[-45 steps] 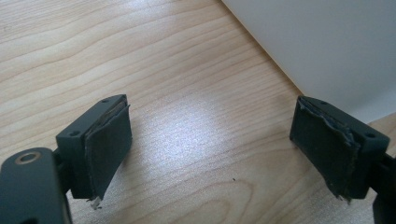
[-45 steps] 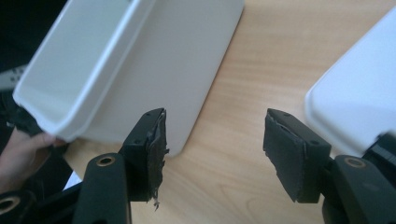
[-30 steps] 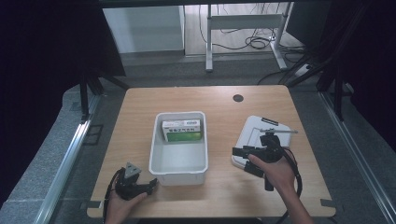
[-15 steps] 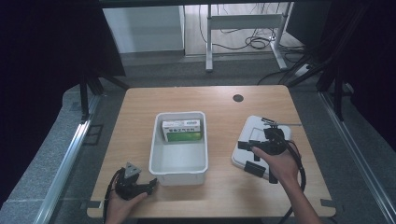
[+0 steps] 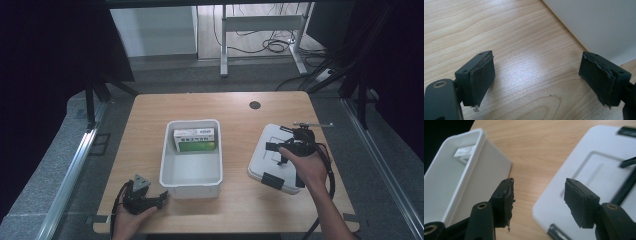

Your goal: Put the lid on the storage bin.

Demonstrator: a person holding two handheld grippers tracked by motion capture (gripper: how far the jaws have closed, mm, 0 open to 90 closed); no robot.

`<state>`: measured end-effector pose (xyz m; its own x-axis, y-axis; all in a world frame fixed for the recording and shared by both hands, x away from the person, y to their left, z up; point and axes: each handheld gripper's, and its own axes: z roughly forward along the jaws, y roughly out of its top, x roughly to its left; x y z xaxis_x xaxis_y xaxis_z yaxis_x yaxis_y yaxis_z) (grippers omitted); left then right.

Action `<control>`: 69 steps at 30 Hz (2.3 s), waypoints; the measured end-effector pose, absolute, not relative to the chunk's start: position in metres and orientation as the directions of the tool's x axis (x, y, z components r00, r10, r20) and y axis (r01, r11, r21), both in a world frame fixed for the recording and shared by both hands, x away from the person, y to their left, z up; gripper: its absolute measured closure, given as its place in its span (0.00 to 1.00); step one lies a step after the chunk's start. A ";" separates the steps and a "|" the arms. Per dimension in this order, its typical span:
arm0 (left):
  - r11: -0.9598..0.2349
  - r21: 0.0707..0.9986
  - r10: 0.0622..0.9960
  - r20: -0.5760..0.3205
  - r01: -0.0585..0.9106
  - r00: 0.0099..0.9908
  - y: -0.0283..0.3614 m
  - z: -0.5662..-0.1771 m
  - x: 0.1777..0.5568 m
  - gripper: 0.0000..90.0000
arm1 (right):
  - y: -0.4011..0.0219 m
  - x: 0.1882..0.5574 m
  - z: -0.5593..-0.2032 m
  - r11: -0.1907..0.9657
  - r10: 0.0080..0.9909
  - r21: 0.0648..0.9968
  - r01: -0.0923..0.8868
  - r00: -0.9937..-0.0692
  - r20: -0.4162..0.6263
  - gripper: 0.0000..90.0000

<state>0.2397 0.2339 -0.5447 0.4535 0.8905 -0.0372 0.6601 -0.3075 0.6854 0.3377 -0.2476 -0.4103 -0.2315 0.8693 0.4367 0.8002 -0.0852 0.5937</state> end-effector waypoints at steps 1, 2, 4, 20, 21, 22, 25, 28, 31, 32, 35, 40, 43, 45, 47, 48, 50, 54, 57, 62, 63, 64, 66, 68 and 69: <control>-0.307 0.686 0.891 -0.037 0.660 0.453 0.234 -0.545 0.240 0.15 | -0.250 0.339 -0.410 -0.088 0.874 0.598 0.796 -0.226 0.430 0.46; -0.307 0.686 0.890 -0.037 0.660 0.454 0.234 -0.545 0.240 0.15 | -0.252 0.340 -0.410 -0.095 0.876 0.596 0.797 -0.218 0.431 0.46; -0.307 0.686 0.891 -0.037 0.660 0.453 0.234 -0.545 0.240 0.15 | -0.256 0.342 -0.409 -0.106 0.879 0.596 0.796 -0.205 0.430 0.46; -0.307 0.686 0.891 -0.036 0.660 0.452 0.234 -0.545 0.239 0.15 | -0.274 0.352 -0.408 -0.199 0.880 0.555 0.807 -0.102 0.465 0.47; -0.307 0.686 0.891 -0.036 0.660 0.452 0.234 -0.545 0.239 0.15 | -0.274 0.353 -0.408 -0.210 0.873 0.549 0.809 -0.097 0.478 0.47; -0.307 0.686 0.891 -0.037 0.660 0.452 0.234 -0.545 0.239 0.15 | -0.274 0.354 -0.408 -0.212 0.872 0.547 0.810 -0.095 0.480 0.47; -0.307 0.686 0.891 -0.037 0.660 0.452 0.234 -0.545 0.239 0.15 | -0.277 0.357 -0.409 -0.219 0.879 0.539 0.814 -0.075 0.471 0.47; -0.307 0.686 0.891 -0.037 0.660 0.452 0.234 -0.545 0.239 0.15 | -0.281 0.359 -0.411 -0.234 0.878 0.526 0.818 -0.055 0.476 0.48; -0.307 0.686 0.891 -0.036 0.660 0.452 0.234 -0.545 0.239 0.15 | -0.284 0.361 -0.412 -0.234 0.880 0.526 0.818 -0.052 0.473 0.48; -0.307 0.686 0.891 -0.036 0.660 0.452 0.234 -0.545 0.239 0.15 | -0.284 0.362 -0.413 -0.232 0.881 0.531 0.815 -0.056 0.470 0.49; -0.307 0.686 0.891 -0.037 0.660 0.452 0.234 -0.545 0.239 0.15 | -0.285 0.364 -0.414 -0.231 0.880 0.525 0.819 -0.054 0.472 0.50; -0.307 0.685 0.891 -0.036 0.660 0.452 0.234 -0.545 0.239 0.15 | -0.287 0.367 -0.417 -0.244 0.887 0.504 0.829 -0.019 0.460 0.52; -0.307 0.685 0.891 -0.036 0.660 0.452 0.234 -0.545 0.239 0.15 | -0.289 0.368 -0.419 -0.245 0.896 0.498 0.832 -0.001 0.443 0.52; -0.307 0.685 0.891 -0.036 0.660 0.452 0.234 -0.545 0.239 0.15 | -0.291 0.370 -0.421 -0.245 0.903 0.492 0.835 0.013 0.428 0.53; -0.308 0.685 0.891 -0.035 0.660 0.452 0.234 -0.545 0.239 0.15 | -0.293 0.371 -0.424 -0.250 0.904 0.483 0.839 0.023 0.428 0.54; -0.308 0.685 0.891 -0.035 0.660 0.452 0.234 -0.545 0.239 0.15 | -0.294 0.372 -0.426 -0.248 0.905 0.482 0.841 0.024 0.424 0.54; -0.308 0.685 0.891 -0.035 0.660 0.452 0.234 -0.545 0.239 0.15 | -0.295 0.374 -0.429 -0.248 0.908 0.474 0.845 0.032 0.418 0.54; -0.308 0.685 0.891 -0.035 0.660 0.452 0.234 -0.545 0.239 0.15 | -0.299 0.379 -0.434 -0.254 0.916 0.455 0.853 0.060 0.398 0.56; -0.308 0.685 0.891 -0.035 0.660 0.452 0.234 -0.545 0.239 0.15 | -0.301 0.382 -0.439 -0.249 0.923 0.440 0.863 0.073 0.379 0.57; -0.308 0.685 0.891 -0.035 0.660 0.452 0.234 -0.545 0.239 0.15 | -0.300 0.385 -0.449 -0.236 0.931 0.410 0.881 0.085 0.355 0.61; -0.308 0.685 0.891 -0.035 0.660 0.452 0.234 -0.545 0.239 0.15 | -0.299 0.386 -0.450 -0.233 0.933 0.406 0.884 0.085 0.351 0.62; -0.308 0.685 0.891 -0.035 0.660 0.452 0.234 -0.545 0.239 0.15 | -0.299 0.387 -0.451 -0.228 0.934 0.399 0.888 0.084 0.348 0.63; -0.308 0.685 0.891 -0.035 0.660 0.452 0.234 -0.545 0.239 0.15 | -0.298 0.388 -0.453 -0.227 0.934 0.396 0.890 0.084 0.348 0.64; -0.308 0.685 0.891 -0.035 0.660 0.452 0.234 -0.545 0.239 0.15 | -0.297 0.390 -0.457 -0.232 0.931 0.383 0.894 0.090 0.352 0.66; -0.308 0.685 0.891 -0.035 0.660 0.452 0.234 -0.545 0.239 0.15 | -0.298 0.391 -0.458 -0.233 0.931 0.376 0.897 0.094 0.353 0.67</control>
<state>0.2391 0.2342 -0.5448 0.4523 0.8912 -0.0350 0.6599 -0.3081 0.6852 0.3905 -0.2975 -0.4580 0.0938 0.9308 0.3534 0.8969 -0.2330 0.3758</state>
